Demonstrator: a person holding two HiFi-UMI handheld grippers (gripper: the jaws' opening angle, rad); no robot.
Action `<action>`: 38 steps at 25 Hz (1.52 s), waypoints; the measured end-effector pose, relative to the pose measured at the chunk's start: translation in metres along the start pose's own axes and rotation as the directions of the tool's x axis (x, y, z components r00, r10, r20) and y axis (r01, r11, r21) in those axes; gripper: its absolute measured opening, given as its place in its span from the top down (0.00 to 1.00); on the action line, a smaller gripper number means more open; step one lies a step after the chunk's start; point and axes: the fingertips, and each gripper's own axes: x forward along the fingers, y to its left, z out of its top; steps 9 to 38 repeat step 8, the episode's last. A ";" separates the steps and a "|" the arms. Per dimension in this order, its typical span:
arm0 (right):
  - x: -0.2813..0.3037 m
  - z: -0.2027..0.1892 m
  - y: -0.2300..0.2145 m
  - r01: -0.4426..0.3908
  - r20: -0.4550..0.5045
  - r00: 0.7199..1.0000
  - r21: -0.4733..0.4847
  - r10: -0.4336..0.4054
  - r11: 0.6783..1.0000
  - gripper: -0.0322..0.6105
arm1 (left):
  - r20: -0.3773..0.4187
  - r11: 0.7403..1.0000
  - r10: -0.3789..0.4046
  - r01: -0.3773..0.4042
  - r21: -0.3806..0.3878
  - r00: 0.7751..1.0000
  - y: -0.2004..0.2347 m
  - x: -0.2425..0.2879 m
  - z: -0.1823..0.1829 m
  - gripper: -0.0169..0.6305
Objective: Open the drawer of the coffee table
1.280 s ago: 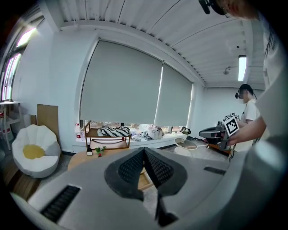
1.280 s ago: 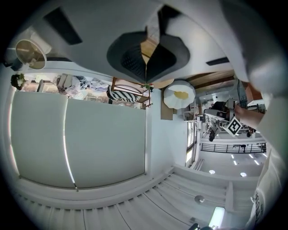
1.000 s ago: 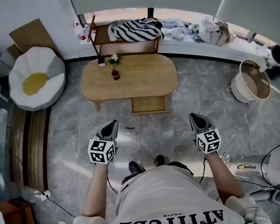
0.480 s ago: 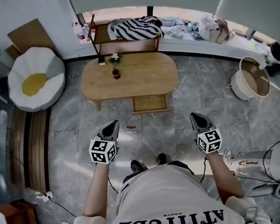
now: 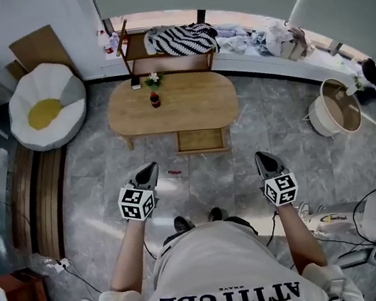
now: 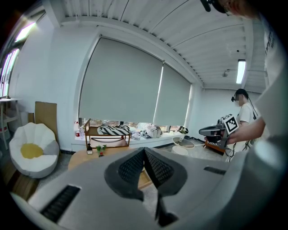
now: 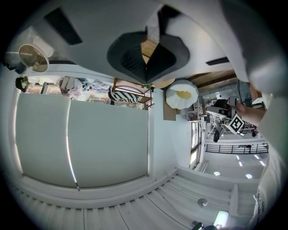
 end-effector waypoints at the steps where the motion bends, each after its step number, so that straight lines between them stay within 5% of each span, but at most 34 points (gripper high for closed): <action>1: 0.002 0.001 -0.001 -0.001 0.000 1.000 0.001 0.001 1.000 0.92 | 0.000 1.000 0.000 0.000 0.001 1.000 0.001 0.001 0.001 0.94; 38: 0.012 0.004 0.001 -0.017 0.000 1.000 -0.006 0.017 1.000 0.92 | -0.006 1.000 0.009 -0.009 0.001 1.000 0.008 0.005 0.003 0.94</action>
